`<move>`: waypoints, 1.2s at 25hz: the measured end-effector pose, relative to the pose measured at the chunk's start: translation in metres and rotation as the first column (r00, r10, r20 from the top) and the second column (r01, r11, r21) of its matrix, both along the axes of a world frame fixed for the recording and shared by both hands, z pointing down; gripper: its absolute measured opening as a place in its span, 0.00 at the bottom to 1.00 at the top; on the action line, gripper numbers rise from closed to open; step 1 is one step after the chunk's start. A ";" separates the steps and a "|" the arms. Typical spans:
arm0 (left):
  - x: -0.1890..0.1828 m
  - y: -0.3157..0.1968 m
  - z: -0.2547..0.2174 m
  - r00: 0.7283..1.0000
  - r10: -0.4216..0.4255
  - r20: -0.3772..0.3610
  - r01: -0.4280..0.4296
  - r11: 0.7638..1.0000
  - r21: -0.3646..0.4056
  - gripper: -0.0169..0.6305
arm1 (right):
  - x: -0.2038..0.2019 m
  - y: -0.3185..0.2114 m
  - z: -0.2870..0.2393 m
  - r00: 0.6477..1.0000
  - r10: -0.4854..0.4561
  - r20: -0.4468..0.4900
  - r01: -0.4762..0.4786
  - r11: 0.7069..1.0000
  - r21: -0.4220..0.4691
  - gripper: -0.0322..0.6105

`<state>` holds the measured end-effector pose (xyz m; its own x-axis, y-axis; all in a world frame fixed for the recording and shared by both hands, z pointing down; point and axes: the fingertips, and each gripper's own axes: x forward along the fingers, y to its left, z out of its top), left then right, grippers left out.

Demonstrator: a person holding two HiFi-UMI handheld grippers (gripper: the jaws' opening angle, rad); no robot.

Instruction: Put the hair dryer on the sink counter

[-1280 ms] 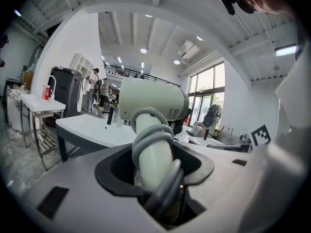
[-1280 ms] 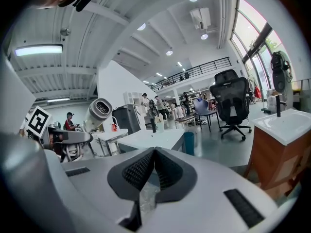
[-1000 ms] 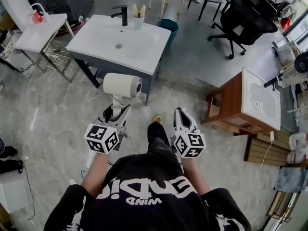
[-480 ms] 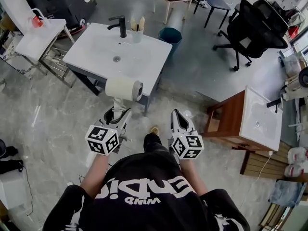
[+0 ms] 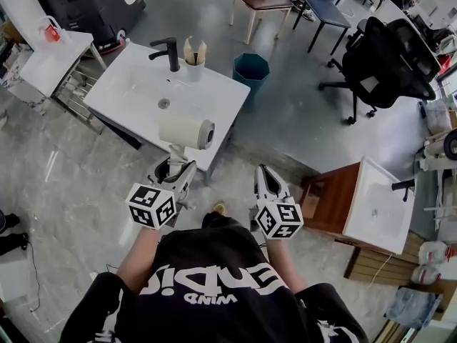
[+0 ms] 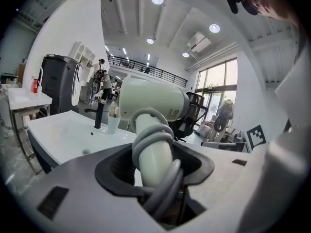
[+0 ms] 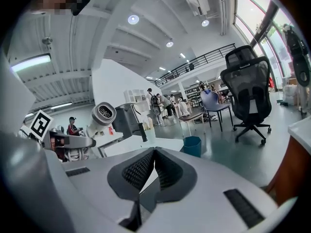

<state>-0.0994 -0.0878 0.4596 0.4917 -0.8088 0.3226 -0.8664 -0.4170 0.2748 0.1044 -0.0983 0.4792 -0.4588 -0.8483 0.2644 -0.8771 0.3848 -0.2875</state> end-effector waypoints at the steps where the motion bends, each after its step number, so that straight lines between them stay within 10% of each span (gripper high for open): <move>1: 0.002 -0.007 -0.001 1.000 -0.004 0.003 0.004 1.000 0.003 0.36 | 0.003 -0.008 0.000 1.000 -0.005 0.000 0.005 1.000 -0.002 0.09; 30: -0.009 -0.122 0.020 0.995 0.083 0.050 -0.081 0.996 -0.033 0.36 | -0.002 -0.107 -0.006 0.995 0.093 0.021 -0.094 0.995 0.015 0.09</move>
<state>-0.1080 -0.2102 0.4793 0.5383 -0.7556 0.3732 -0.8427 -0.4793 0.2451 0.1024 -0.2054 0.4735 -0.3825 -0.8918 0.2416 -0.9034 0.3062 -0.3001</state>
